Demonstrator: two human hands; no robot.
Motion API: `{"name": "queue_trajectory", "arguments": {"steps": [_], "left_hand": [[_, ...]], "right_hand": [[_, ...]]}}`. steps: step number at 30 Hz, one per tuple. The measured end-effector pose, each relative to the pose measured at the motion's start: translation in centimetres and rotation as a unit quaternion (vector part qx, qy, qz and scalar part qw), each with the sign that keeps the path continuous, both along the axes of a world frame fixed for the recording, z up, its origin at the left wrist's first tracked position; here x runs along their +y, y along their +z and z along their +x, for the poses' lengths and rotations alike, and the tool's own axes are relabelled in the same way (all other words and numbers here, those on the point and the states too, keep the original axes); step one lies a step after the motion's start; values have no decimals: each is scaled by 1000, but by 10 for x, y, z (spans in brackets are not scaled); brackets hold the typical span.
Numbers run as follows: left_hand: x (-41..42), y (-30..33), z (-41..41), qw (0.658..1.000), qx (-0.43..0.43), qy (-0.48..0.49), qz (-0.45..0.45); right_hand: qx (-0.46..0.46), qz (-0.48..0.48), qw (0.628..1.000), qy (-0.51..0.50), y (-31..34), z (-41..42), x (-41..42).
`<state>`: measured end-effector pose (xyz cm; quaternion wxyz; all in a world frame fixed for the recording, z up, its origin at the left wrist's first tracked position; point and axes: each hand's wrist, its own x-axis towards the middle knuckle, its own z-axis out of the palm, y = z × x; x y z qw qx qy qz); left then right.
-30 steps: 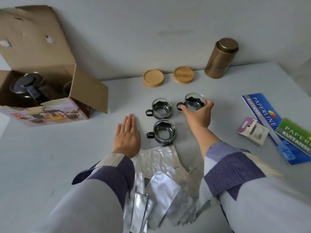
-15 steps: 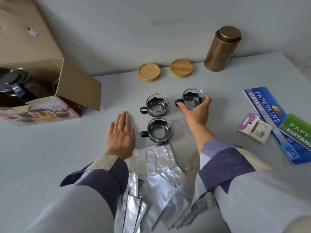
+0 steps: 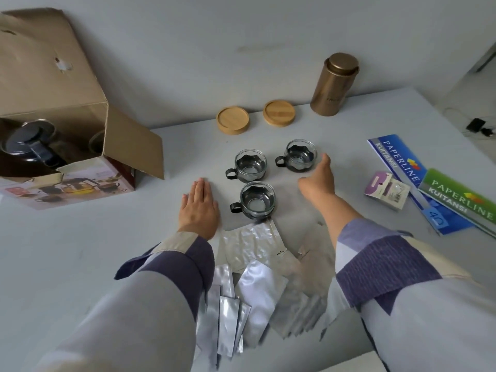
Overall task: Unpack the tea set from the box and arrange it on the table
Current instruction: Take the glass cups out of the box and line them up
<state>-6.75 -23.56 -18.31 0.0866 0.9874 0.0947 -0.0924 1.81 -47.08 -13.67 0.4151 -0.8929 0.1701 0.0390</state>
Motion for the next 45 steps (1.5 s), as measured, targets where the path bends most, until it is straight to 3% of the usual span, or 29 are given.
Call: {"name": "queue_trajectory", "arguments": {"steps": [3,7,14,19,27,37,45], "left_hand": [[12,18,-2,1000,-15,-12,3],[39,57,-9,995,-98,-6,15],[123,106,-17,978,-202,-6,56],[194,123,-33,964,-251,78,39],[281,116,-44,967,-197,157,23],[304,95,-42,971,-159,156,90],[307,88,-40,968,-172,157,91]], "right_hand": [[-61,-96,993,15,26,-12,13],[-113,-209,971,28,59,-24,49],[-150,-153,961,176,92,-33,165],[-174,-80,944,270,97,-44,260],[-221,-76,916,326,89,-57,369],[-2,-227,900,372,77,-15,434],[3,-406,821,402,53,5,448]]}}
